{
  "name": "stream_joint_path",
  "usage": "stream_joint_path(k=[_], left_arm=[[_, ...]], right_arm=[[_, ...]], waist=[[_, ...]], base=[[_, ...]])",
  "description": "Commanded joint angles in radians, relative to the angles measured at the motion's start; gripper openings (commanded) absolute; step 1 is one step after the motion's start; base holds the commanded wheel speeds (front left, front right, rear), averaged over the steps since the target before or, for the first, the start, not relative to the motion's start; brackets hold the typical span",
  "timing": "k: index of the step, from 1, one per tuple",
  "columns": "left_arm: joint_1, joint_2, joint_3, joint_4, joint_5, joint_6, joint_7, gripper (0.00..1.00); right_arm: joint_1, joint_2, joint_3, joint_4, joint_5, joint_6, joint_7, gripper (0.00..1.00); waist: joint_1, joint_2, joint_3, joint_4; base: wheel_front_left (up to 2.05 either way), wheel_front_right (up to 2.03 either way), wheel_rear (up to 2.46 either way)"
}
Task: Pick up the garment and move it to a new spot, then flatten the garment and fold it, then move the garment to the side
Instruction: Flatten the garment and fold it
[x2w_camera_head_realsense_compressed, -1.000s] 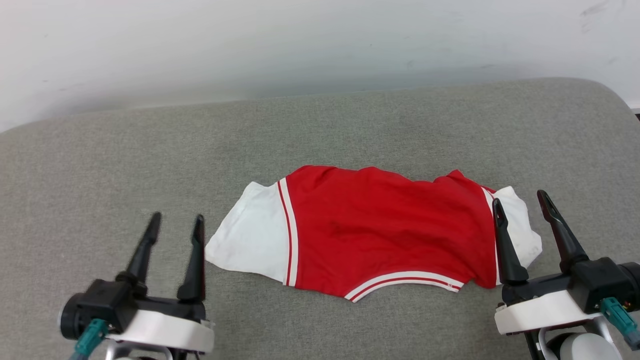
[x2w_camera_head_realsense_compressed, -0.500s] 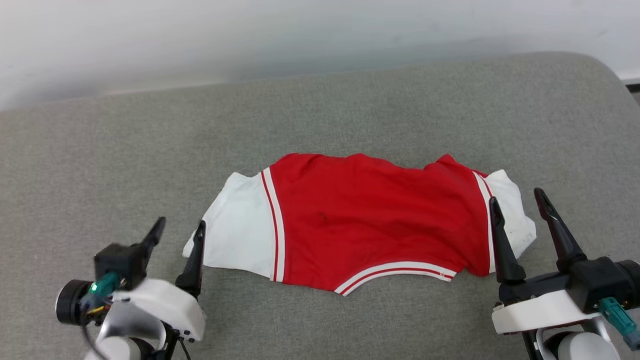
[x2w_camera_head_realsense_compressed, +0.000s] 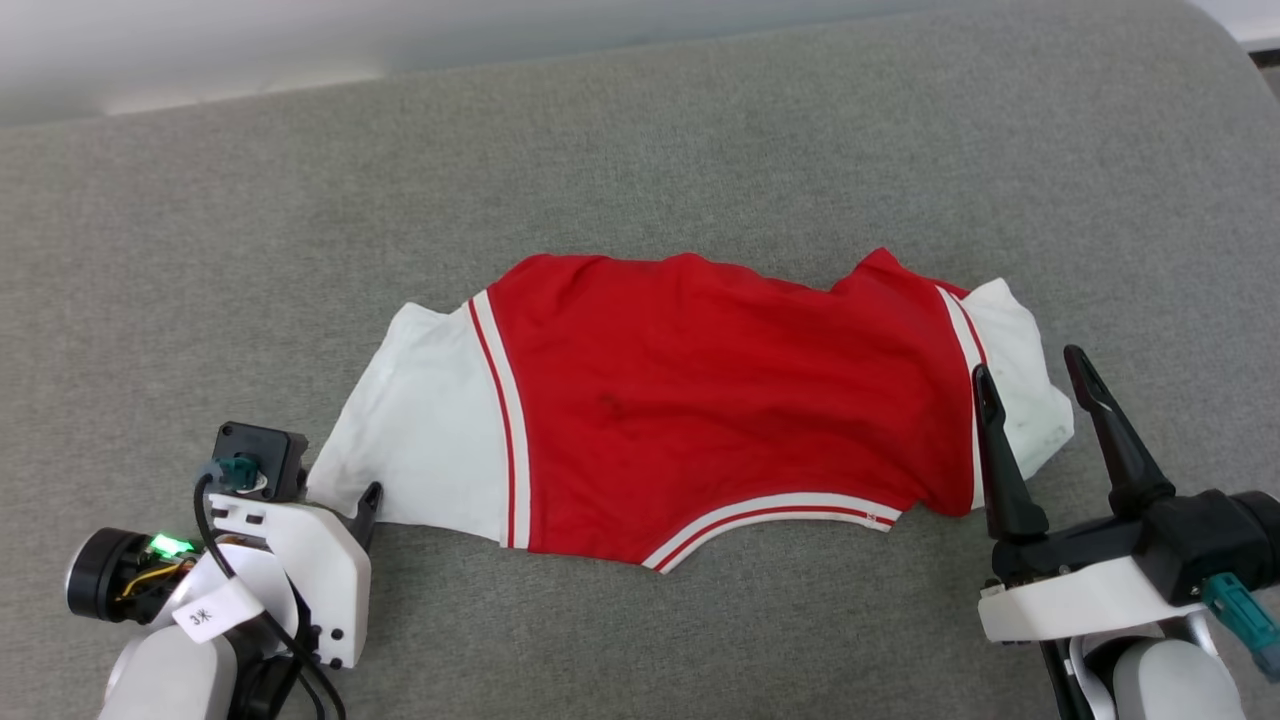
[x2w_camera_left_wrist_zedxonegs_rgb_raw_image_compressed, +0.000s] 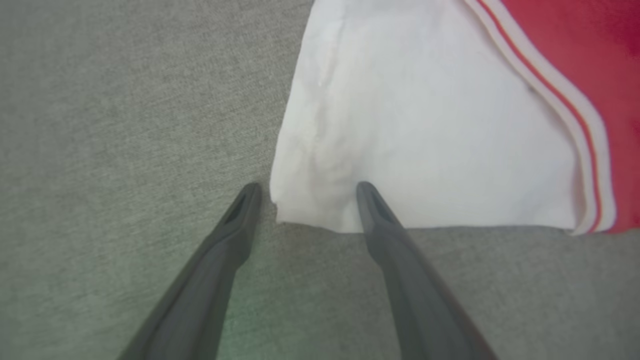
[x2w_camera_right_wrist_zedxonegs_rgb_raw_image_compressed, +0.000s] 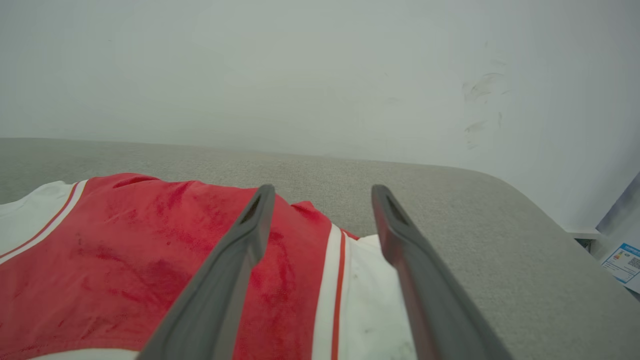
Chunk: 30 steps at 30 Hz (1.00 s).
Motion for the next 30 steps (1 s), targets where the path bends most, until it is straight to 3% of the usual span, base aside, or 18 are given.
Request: stream_joint_path(k=[1,3,4,5,13,26,30], left_arm=[[-0.005,0.013,-0.010,0.013,0.003,-0.002,0.026,1.00],[0.008,0.016,-0.021,0.031,-0.005,-0.011,0.055,1.00],[0.017,0.011,-0.030,0.036,-0.014,-0.018,0.068,0.42],[0.024,0.005,-0.038,0.036,-0.022,-0.025,0.073,0.00],[0.046,-0.016,-0.041,0.000,-0.047,-0.026,0.019,0.00],[0.215,0.020,0.070,-0.155,-0.067,0.058,-0.051,0.00],[0.251,0.019,0.068,-0.146,-0.076,0.053,-0.062,0.00]], right_arm=[[-0.016,0.000,0.000,-0.004,0.005,-0.001,-0.002,1.00],[-0.020,0.000,0.000,-0.005,0.008,-0.001,-0.002,1.00],[-0.023,0.000,-0.001,-0.006,0.009,-0.001,-0.002,1.00],[-0.025,0.000,-0.002,-0.006,0.009,-0.001,-0.002,1.00],[-0.015,0.000,-0.012,0.013,0.002,-0.001,-0.002,1.00],[0.023,0.000,-0.022,0.064,-0.012,-0.001,-0.002,1.00],[0.026,0.000,-0.018,0.075,-0.015,-0.001,-0.002,1.00]], waist=[[0.0000,-0.0001,0.020,-0.010],[0.0000,-0.0001,0.029,-0.012],[0.0000,-0.0001,0.032,-0.013],[0.0000,-0.0001,0.034,-0.013],[0.0000,-0.0001,0.002,0.012],[0.0000,-0.0001,-0.111,0.084],[0.0000,-0.0001,-0.124,0.086]], base=[[0.00,0.00,0.00],[0.00,0.00,0.00],[0.00,0.00,0.00],[0.00,0.00,0.00],[0.00,0.00,0.00],[0.00,0.00,0.00],[0.00,0.00,0.00]])
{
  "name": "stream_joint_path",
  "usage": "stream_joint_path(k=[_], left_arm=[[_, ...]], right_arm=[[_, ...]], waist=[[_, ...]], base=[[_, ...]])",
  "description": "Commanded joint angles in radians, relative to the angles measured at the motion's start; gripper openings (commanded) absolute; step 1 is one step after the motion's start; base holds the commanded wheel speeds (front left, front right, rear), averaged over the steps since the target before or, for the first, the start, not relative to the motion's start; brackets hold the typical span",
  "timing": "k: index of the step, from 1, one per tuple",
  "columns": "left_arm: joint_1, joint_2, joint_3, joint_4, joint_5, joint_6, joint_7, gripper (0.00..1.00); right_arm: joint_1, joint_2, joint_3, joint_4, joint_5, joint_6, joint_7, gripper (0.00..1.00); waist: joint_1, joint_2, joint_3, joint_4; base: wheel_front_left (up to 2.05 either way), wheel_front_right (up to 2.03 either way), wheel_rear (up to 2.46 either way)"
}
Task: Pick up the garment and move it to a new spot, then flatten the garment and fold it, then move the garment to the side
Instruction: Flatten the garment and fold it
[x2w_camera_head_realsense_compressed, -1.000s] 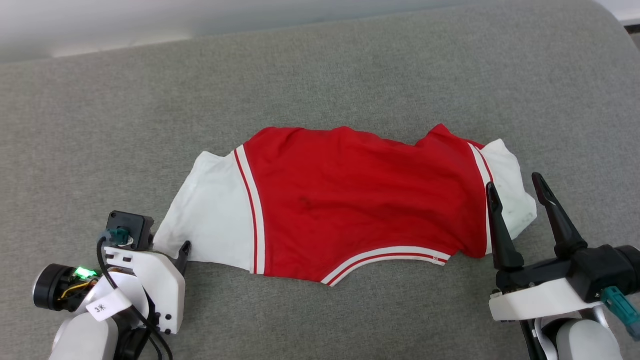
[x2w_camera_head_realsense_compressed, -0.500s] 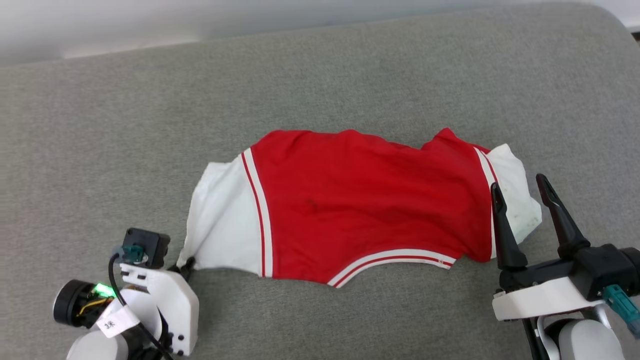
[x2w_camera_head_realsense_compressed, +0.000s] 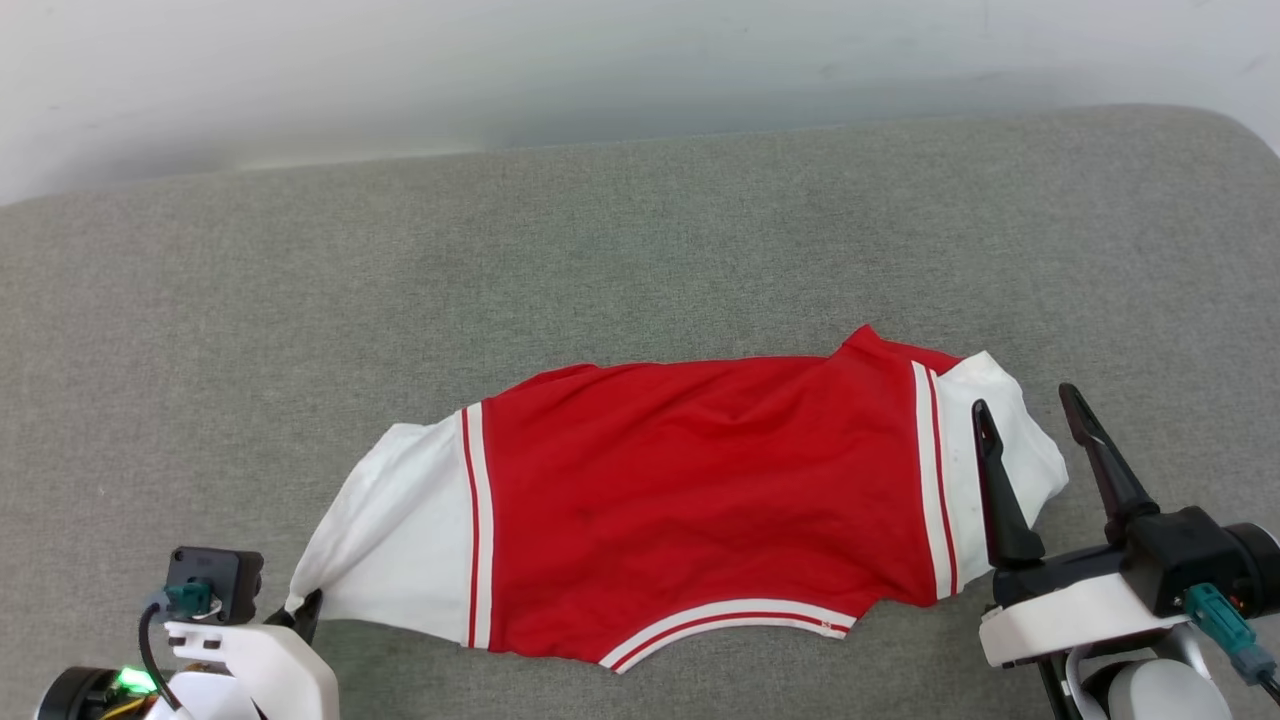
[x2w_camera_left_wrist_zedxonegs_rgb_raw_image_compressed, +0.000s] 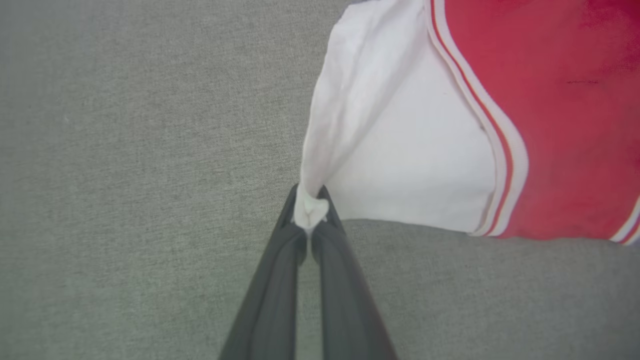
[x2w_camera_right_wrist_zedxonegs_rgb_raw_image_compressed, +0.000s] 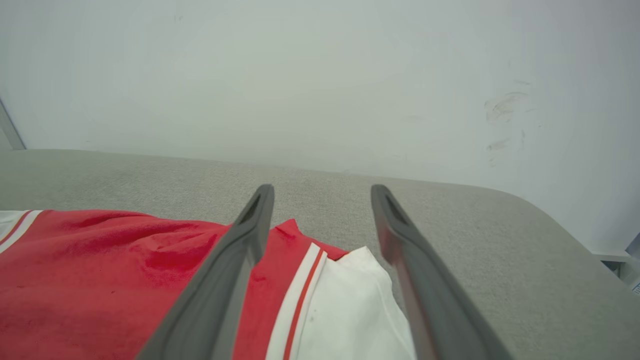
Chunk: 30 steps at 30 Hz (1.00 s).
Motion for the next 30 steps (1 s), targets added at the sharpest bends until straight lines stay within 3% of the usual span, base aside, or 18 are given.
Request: stream_joint_path(k=[1,2,3,4,8,16,18,20,24,30], left_arm=[[0.007,-0.006,-0.004,0.010,0.001,-0.003,-0.009,0.00],[0.006,-0.007,-0.008,0.018,0.003,-0.005,-0.018,0.00],[0.001,-0.007,-0.014,0.025,0.013,-0.006,-0.036,0.73],[-0.008,-0.012,-0.017,0.031,0.016,-0.007,-0.059,1.00],[-0.053,-0.031,-0.027,0.048,0.040,-0.022,-0.206,1.00],[-0.141,-0.054,-0.047,0.077,0.136,-0.041,-0.640,1.00],[-0.146,-0.060,-0.054,0.090,0.148,-0.041,-0.694,1.00],[-0.154,-0.060,-0.060,0.091,0.164,-0.041,-0.722,1.00],[-0.169,-0.071,-0.069,0.088,0.184,-0.044,-0.742,1.00],[-0.196,-0.080,-0.074,0.089,0.195,-0.056,-0.748,1.00]], right_arm=[[0.012,0.000,0.001,0.007,-0.010,-0.001,-0.002,1.00],[0.013,0.000,0.001,0.011,-0.010,-0.001,-0.002,1.00],[0.013,0.000,-0.002,0.016,-0.012,-0.001,-0.002,1.00],[0.013,0.000,-0.005,0.020,-0.015,-0.001,-0.002,1.00],[0.015,0.000,-0.016,0.027,-0.018,-0.001,-0.002,1.00],[0.033,0.000,-0.069,0.067,0.023,-0.001,0.001,1.00],[0.013,0.000,-0.083,0.087,0.032,-0.001,0.051,1.00],[-0.008,0.000,-0.105,0.082,0.016,-0.001,0.139,1.00],[-0.025,-0.061,-0.125,0.041,0.028,-0.001,0.431,1.00],[-0.063,-0.159,-0.102,-0.045,0.151,-0.001,0.863,1.00]], waist=[[0.0000,-0.0001,-0.003,-0.001],[0.0000,-0.0001,-0.006,-0.004],[0.0000,-0.0001,-0.008,-0.005],[0.0000,-0.0001,-0.010,-0.007],[0.0000,-0.0001,-0.018,-0.007],[0.0000,-0.0001,-0.041,0.003],[0.0000,-0.0001,-0.043,0.006],[0.0000,-0.0001,-0.039,0.008],[0.0000,-0.0001,-0.028,0.016],[0.0000,-0.0001,0.007,0.034]], base=[[0.00,0.00,0.00],[0.00,0.00,0.00],[0.00,0.00,0.00],[0.00,0.00,0.00],[0.00,0.00,0.00],[0.00,0.00,0.00],[0.00,0.00,0.00],[0.00,0.00,0.00],[0.00,0.00,0.00],[0.00,0.00,0.00]])
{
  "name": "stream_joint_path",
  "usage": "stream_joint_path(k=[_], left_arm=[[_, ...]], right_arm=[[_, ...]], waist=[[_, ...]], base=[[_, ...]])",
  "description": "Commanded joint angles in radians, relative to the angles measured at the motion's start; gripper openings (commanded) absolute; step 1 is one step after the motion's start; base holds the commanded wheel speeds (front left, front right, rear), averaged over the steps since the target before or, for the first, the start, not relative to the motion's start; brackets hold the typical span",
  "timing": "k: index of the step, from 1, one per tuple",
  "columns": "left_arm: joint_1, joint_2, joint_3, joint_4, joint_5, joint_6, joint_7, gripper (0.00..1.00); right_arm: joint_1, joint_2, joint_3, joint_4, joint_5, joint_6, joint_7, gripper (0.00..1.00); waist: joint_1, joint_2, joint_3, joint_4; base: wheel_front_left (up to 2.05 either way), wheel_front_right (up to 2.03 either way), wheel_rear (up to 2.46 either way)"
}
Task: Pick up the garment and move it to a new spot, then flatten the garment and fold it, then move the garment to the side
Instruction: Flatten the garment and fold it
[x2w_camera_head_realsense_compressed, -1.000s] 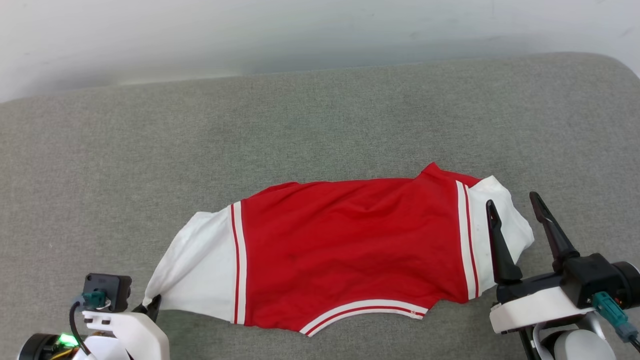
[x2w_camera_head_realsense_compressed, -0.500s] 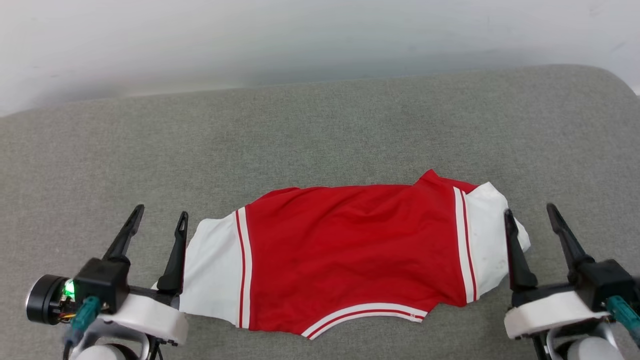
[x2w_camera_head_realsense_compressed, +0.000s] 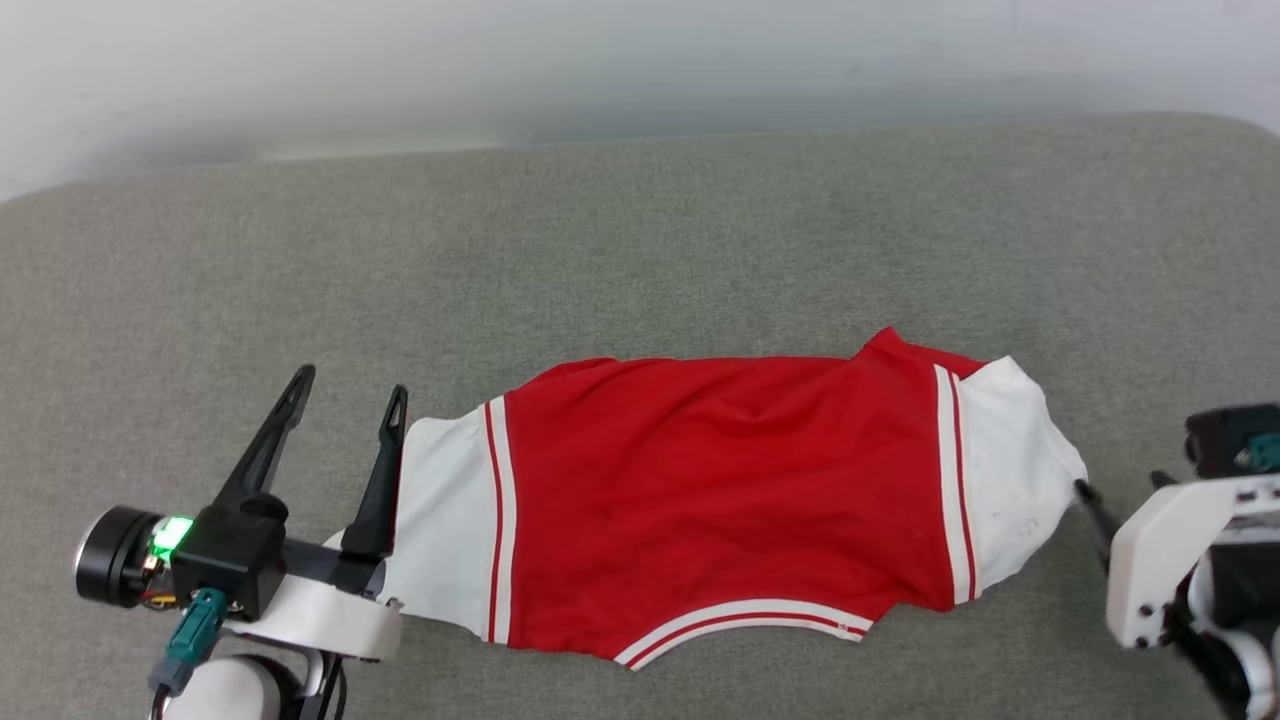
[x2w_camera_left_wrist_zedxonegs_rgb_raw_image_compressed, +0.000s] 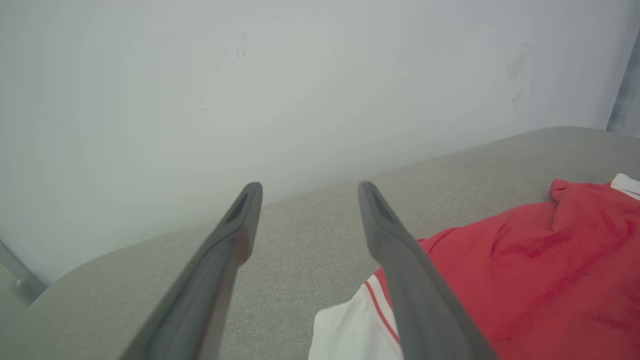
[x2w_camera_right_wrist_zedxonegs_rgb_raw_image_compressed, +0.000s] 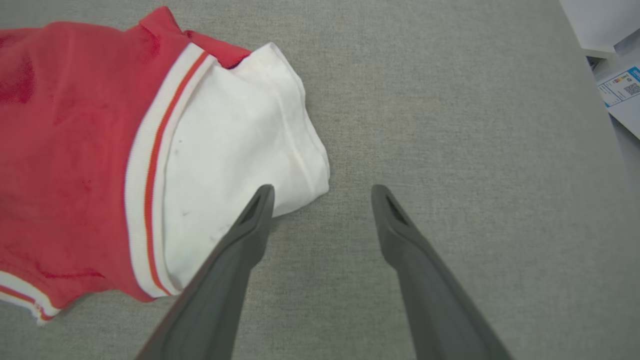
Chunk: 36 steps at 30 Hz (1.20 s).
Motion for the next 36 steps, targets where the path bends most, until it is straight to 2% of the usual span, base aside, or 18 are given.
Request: stream_joint_path(k=[1,4,8,14,20,21,22,29,36], left_arm=[[-0.022,-0.005,-0.003,-0.005,0.008,-0.006,-0.007,1.00],[-0.039,-0.010,-0.005,-0.007,0.010,-0.015,-0.006,1.00],[-0.059,-0.018,-0.006,-0.009,0.016,-0.024,-0.005,1.00],[-0.074,-0.026,-0.002,-0.006,0.021,-0.033,-0.005,1.00],[-0.082,-0.031,0.006,-0.004,0.026,-0.043,-0.005,1.00],[-0.084,-0.032,0.008,-0.003,0.027,-0.042,-0.005,1.00],[-0.085,-0.034,0.010,-0.001,0.028,-0.042,-0.005,1.00],[-0.068,-0.042,0.027,0.011,0.032,-0.042,-0.005,1.00],[-0.040,-0.049,0.049,0.012,0.033,-0.046,-0.005,1.00]], right_arm=[[-0.027,-0.018,0.000,-0.011,0.022,-0.001,0.048,1.00],[-0.062,-0.032,-0.012,-0.002,0.060,-0.001,0.151,1.00],[-0.097,-0.056,-0.013,0.042,0.065,-0.001,0.216,1.00],[-0.118,-0.068,-0.022,0.136,0.013,-0.001,0.205,1.00],[-0.086,-0.039,0.000,0.228,0.008,0.000,0.197,1.00],[-0.077,-0.039,0.007,0.240,0.004,0.000,0.200,0.47],[-0.070,-0.038,0.015,0.250,0.004,0.000,0.200,0.00],[-0.036,-0.075,-0.005,0.213,0.012,-0.001,0.177,0.00],[0.018,-0.159,-0.048,0.074,0.017,-0.001,0.209,0.00]], waist=[[0.0000,-0.0001,0.016,0.011],[0.0000,-0.0001,0.040,0.031],[0.0000,-0.0001,0.070,0.062],[0.0000,-0.0001,0.103,0.100],[0.0000,-0.0001,0.121,0.115],[0.0000,-0.0001,0.123,0.115],[0.0000,-0.0001,0.123,0.114],[0.0000,-0.0001,0.092,0.081],[0.0000,-0.0001,0.041,0.038]], base=[[0.00,0.00,0.00],[0.00,0.00,0.00],[0.00,0.00,0.00],[0.00,0.00,0.00],[0.00,0.00,0.00],[0.00,0.00,0.00],[0.00,0.00,0.00],[0.00,0.00,0.00],[0.00,0.00,0.00]])
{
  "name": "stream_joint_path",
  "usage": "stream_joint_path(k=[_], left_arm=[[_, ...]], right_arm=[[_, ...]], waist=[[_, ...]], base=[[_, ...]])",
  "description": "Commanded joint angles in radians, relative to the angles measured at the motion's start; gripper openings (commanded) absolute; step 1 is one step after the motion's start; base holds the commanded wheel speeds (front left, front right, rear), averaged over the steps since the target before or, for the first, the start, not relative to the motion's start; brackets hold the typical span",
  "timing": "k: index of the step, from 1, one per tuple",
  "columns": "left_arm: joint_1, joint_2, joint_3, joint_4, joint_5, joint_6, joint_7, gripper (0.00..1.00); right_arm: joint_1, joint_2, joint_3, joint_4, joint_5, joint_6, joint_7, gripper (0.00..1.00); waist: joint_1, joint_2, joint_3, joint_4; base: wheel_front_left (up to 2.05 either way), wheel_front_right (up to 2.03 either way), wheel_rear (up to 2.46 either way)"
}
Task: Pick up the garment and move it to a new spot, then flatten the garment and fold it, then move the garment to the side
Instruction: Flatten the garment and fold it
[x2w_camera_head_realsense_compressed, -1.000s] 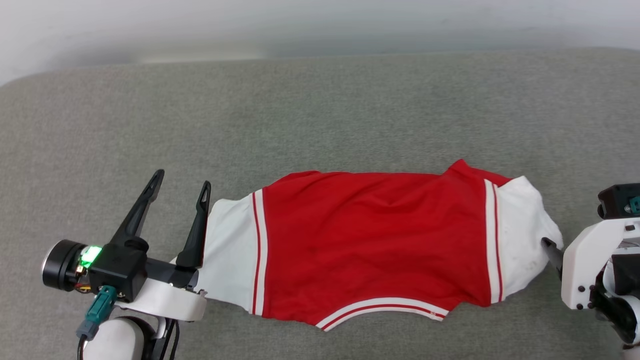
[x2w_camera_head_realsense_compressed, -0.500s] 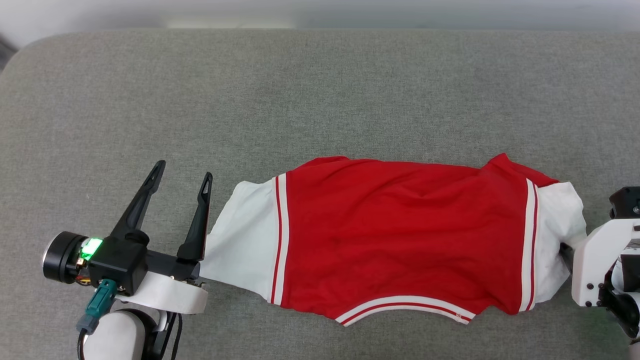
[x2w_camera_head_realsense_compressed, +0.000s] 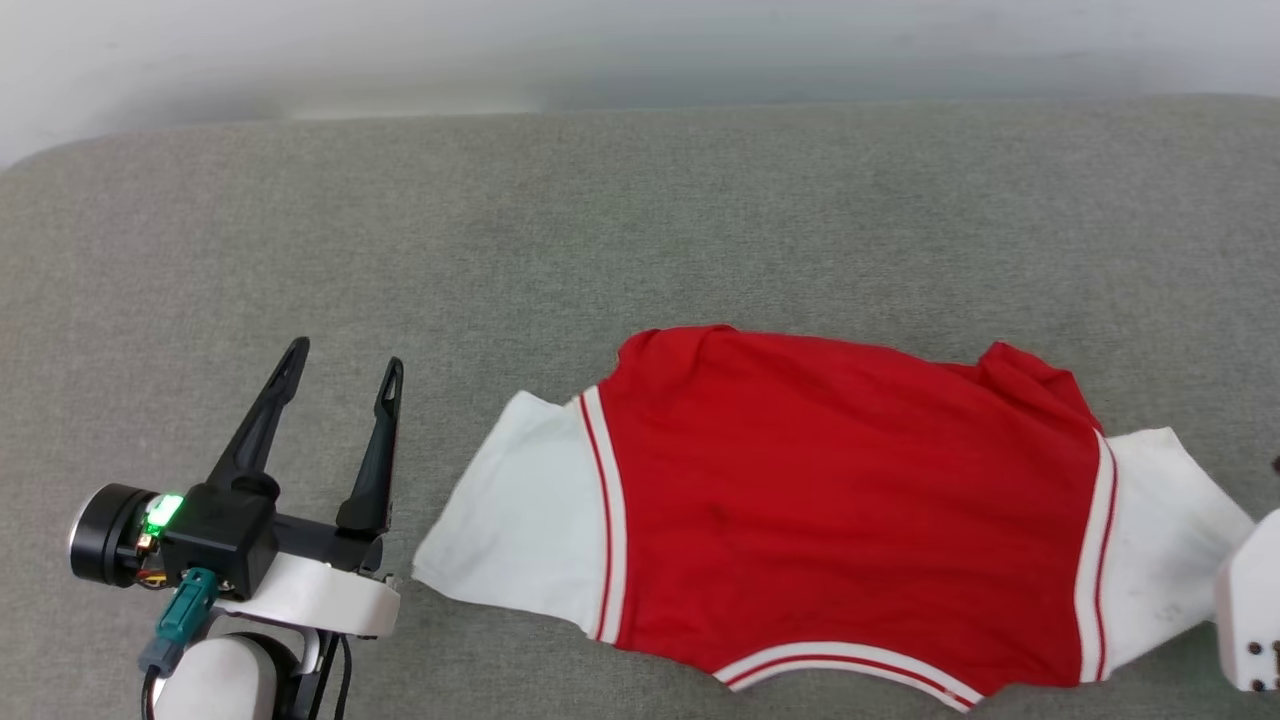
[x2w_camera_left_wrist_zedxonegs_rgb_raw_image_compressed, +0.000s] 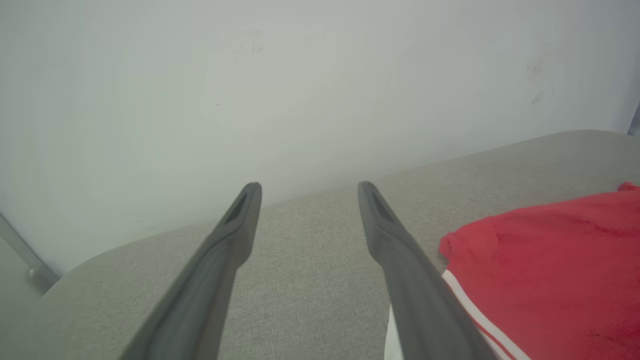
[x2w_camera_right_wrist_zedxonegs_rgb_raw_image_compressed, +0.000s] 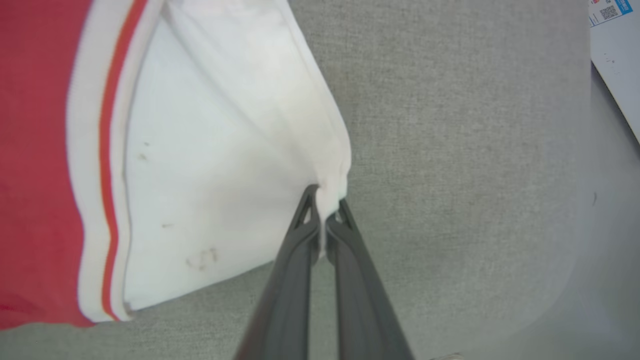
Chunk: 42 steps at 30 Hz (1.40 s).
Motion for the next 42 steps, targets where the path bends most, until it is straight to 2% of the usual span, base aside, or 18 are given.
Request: stream_joint_path(k=[1,4,8,9,14,25,26,27,34,38,42], left_arm=[[0.007,-0.002,0.006,-0.001,0.001,-0.003,-0.003,1.00],[0.011,-0.005,0.011,-0.006,0.003,-0.007,-0.003,1.00],[0.015,-0.010,0.011,-0.002,0.006,-0.008,-0.003,1.00],[0.015,-0.012,0.011,0.005,0.008,-0.013,-0.003,1.00],[0.028,-0.010,0.023,0.012,0.005,-0.016,-0.003,1.00],[0.121,-0.007,0.039,0.004,-0.049,-0.032,0.005,1.00],[0.152,0.019,0.007,-0.006,-0.093,-0.042,0.106,1.00],[0.160,0.034,-0.007,-0.017,-0.110,-0.043,0.156,1.00],[0.221,0.115,-0.060,-0.138,-0.242,-0.040,0.551,1.00],[0.229,0.140,-0.057,-0.169,-0.250,-0.006,0.692,1.00],[0.215,0.161,-0.061,-0.145,-0.232,0.029,0.783,1.00]], right_arm=[[0.008,-0.011,-0.005,-0.007,0.002,-0.001,0.005,0.00],[0.029,-0.041,-0.017,-0.023,-0.001,-0.001,0.010,0.00],[0.025,-0.049,-0.001,0.029,-0.003,-0.001,-0.031,0.00],[0.004,-0.042,0.009,0.069,-0.020,-0.001,-0.108,1.00],[-0.029,-0.015,-0.004,0.071,-0.023,-0.001,-0.286,1.00],[0.022,0.147,-0.084,-0.052,0.044,-0.001,-0.744,1.00],[0.042,0.202,-0.124,-0.089,0.045,-0.001,-0.831,1.00],[0.047,0.221,-0.134,-0.104,0.046,-0.001,-0.855,1.00],[0.085,0.265,-0.112,-0.190,0.048,-0.001,-0.958,1.00],[0.088,0.275,-0.096,-0.191,0.045,-0.001,-0.987,1.00],[0.069,0.283,-0.078,-0.175,0.036,-0.001,-1.014,1.00]], waist=[[0.0000,-0.0001,-0.011,-0.012],[0.0000,-0.0001,-0.012,-0.017],[0.0000,-0.0001,-0.008,-0.018],[0.0000,-0.0001,-0.009,-0.019],[0.0000,-0.0001,-0.025,-0.028],[0.0000,-0.0001,-0.073,-0.066],[0.0000,-0.0001,-0.072,-0.076],[0.0000,-0.0001,-0.069,-0.080],[0.0000,-0.0001,-0.027,-0.111],[0.0000,-0.0001,0.005,-0.135],[0.0000,-0.0001,0.038,-0.159]], base=[[0.00,0.00,0.00],[0.00,0.00,0.00],[0.00,0.00,0.00],[0.00,0.00,0.00],[0.00,0.00,0.00],[0.00,0.00,0.00],[0.00,0.00,0.00],[0.00,0.00,0.00],[0.00,0.00,0.00],[0.00,0.00,0.00],[0.00,0.00,0.00]])
